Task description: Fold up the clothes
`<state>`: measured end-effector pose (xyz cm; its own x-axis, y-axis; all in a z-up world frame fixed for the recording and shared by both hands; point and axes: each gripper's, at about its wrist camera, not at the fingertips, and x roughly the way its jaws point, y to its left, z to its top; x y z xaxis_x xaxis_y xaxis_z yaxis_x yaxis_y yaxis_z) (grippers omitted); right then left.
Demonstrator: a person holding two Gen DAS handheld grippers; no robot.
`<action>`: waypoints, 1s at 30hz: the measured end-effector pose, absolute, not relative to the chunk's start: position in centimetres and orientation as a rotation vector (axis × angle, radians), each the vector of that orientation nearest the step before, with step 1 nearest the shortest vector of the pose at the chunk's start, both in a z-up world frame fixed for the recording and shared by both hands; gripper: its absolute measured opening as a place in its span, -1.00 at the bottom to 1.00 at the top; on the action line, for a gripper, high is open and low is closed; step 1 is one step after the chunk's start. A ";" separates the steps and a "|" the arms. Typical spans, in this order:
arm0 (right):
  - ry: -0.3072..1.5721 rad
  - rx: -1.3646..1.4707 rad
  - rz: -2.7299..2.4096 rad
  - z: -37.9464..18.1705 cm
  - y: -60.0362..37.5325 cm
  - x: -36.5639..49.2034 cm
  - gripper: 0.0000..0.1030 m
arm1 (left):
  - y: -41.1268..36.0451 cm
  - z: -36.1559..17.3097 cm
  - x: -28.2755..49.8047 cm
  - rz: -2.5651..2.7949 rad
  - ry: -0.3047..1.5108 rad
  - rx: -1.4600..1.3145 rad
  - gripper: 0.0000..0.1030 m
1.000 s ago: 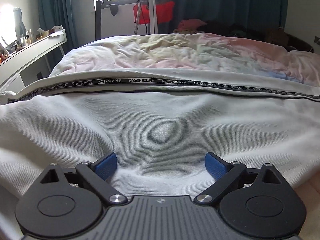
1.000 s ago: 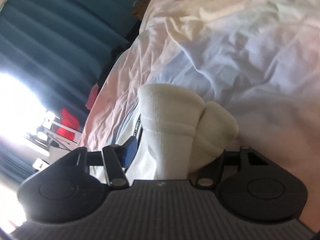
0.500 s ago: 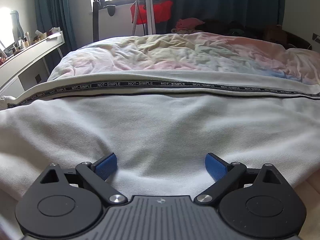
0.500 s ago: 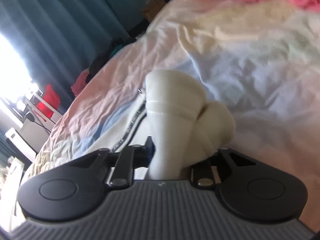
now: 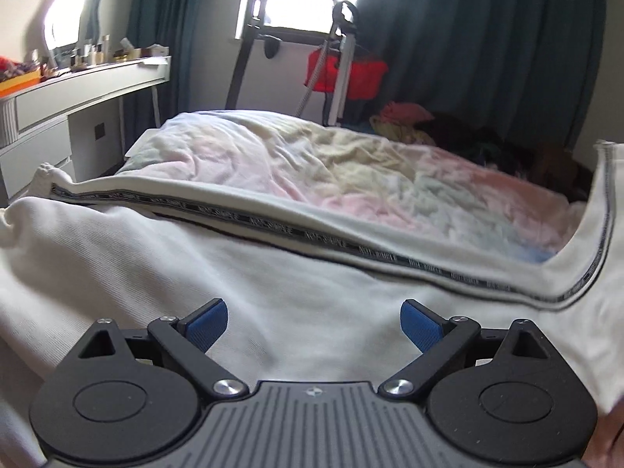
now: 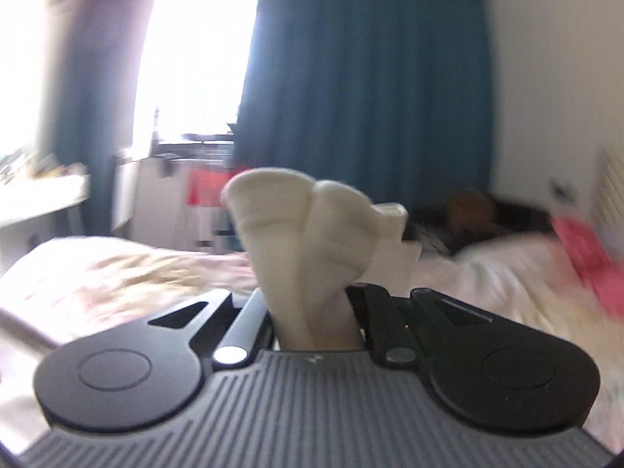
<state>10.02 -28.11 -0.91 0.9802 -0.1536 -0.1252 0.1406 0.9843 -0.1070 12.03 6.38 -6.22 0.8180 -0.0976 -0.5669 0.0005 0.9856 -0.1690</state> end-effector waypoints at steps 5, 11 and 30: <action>0.195 -0.357 0.084 -5.8 -16.9 10.0 -0.80 | 9.3 -5.0 12.2 -0.017 0.587 -0.281 0.87; 0.373 -0.598 0.250 -14.0 -10.9 9.8 -0.78 | 11.7 -5.7 12.5 -0.007 0.626 -0.406 0.87; 0.562 -0.270 0.612 -9.8 -10.8 8.9 0.49 | 11.6 -6.0 13.2 -0.085 0.647 -0.420 0.75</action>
